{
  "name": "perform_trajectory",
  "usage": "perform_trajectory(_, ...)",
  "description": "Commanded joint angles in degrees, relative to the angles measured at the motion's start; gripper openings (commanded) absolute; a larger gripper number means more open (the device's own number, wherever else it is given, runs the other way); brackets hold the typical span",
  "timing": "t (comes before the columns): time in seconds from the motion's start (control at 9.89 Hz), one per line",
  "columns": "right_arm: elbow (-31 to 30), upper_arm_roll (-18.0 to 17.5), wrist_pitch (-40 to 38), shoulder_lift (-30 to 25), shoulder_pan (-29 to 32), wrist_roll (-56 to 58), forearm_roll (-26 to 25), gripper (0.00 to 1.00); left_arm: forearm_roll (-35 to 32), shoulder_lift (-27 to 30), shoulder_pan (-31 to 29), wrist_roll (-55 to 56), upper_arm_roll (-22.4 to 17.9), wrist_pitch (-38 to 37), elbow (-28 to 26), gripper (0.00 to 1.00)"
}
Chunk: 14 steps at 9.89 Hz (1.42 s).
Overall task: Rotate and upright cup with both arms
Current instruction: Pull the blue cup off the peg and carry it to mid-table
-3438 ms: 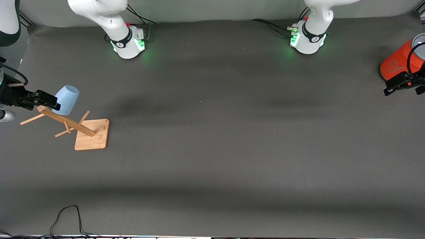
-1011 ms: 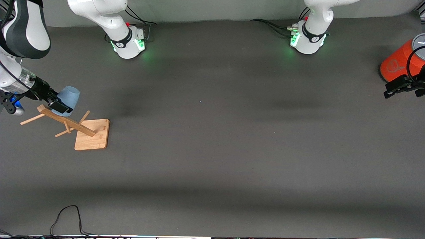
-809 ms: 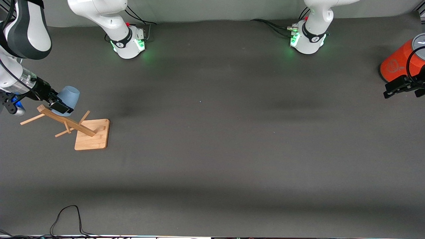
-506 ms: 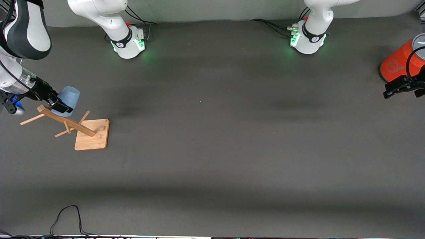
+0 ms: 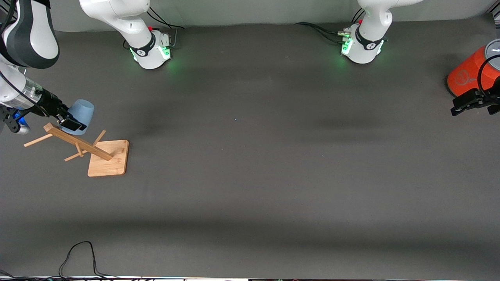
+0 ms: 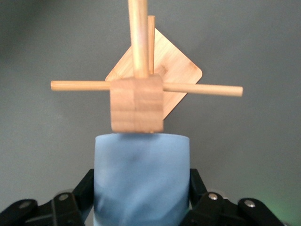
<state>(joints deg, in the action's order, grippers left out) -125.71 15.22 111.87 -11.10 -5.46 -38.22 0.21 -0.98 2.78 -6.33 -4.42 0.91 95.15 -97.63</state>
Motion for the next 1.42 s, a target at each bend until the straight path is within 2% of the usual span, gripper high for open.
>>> perform_trajectory(0.0, -0.24, -1.41, -5.06, -5.66, -2.52, -6.57, -0.03, 0.62, -0.17, 0.2, 0.0, 0.03, -0.03, 0.47, 0.07, 1.0)
perform_trajectory(0.4, 0.37, -2.12, -11.05, -10.78, -15.95, -27.98, -0.82, 0.62, -0.17, 0.03, 0.0, 0.03, -0.03, 0.74, 0.07, 1.0)
perform_trajectory(0.61, 2.04, -5.62, -11.59, -9.91, -23.42, -43.52, -0.82, 0.62, -0.17, -0.23, -0.09, 0.03, -0.03, 1.0, 0.07, 1.0)
perform_trajectory(0.71, 3.79, -7.55, -11.15, -7.64, -26.59, -50.65, -0.82, 0.62, -0.17, -0.32, -0.09, 0.03, -0.03, 1.0, 0.07, 1.0)
perform_trajectory(0.81, 7.02, -8.88, -11.06, -3.62, -29.93, -57.77, -0.74, 0.62, -0.17, -0.32, -0.09, 0.03, -0.03, 1.0, 0.07, 1.0)
perform_trajectory(1.01, 17.28, -8.89, -10.97, 8.4, -37.57, -71.22, -0.39, 0.62, -0.17, -0.41, -0.18, -0.06, -0.03, 1.0, 0.07, 1.0)
perform_trajectory(1.31, 32.85, -8.98, -9.66, 26.25, -43.83, -88.37, -0.03, 0.62, -0.25, -0.94, -0.26, -0.06, -0.03, 1.52, 0.07, 1.0)
